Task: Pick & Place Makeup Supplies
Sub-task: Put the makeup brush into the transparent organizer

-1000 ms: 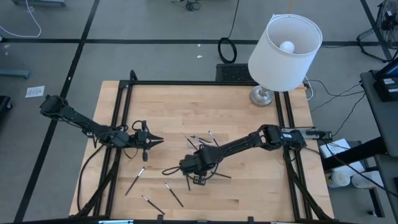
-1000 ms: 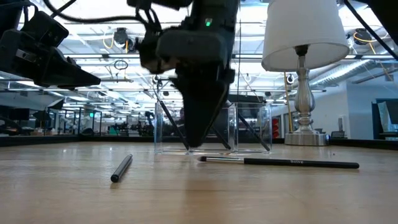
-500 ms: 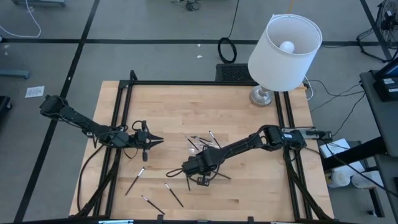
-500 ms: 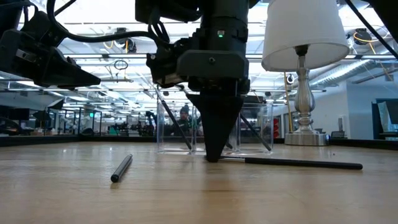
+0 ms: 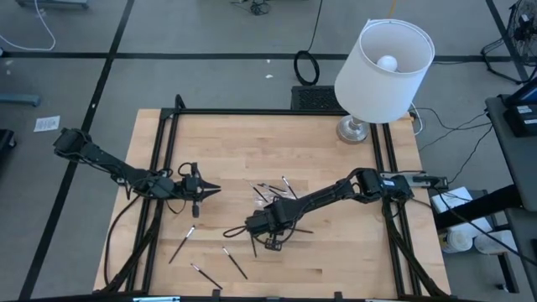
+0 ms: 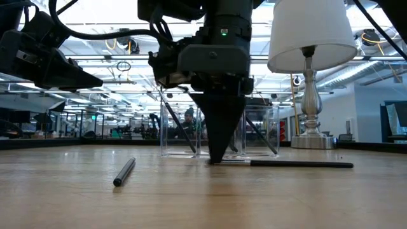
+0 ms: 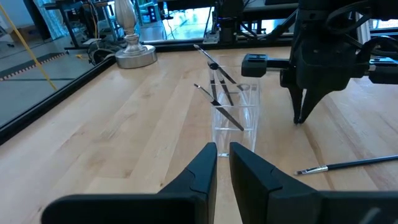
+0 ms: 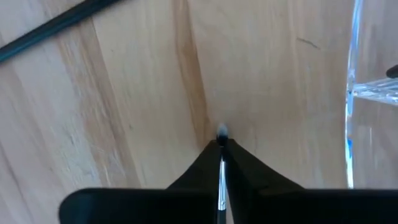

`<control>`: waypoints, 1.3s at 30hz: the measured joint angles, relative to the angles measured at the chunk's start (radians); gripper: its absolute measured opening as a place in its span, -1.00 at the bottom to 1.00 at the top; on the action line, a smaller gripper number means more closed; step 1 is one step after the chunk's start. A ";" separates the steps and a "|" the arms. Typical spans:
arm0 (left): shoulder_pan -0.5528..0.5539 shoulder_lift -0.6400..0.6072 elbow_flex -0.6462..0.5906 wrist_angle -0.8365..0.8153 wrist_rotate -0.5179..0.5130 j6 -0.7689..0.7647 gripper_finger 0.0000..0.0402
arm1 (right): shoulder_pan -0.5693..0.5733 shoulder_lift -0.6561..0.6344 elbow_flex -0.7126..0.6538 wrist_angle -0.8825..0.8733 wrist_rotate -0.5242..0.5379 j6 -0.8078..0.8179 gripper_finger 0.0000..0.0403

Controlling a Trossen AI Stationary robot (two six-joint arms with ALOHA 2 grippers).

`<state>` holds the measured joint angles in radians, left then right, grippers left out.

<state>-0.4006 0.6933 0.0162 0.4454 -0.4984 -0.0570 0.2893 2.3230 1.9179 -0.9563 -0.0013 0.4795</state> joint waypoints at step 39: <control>0.000 0.000 0.000 0.000 0.000 0.000 -0.75 | 0.005 0.006 -0.002 0.176 -0.034 0.016 -0.53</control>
<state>-0.4006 0.6937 0.0164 0.4454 -0.4984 -0.0574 0.2947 2.3291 1.9156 -0.7803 -0.0354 0.4957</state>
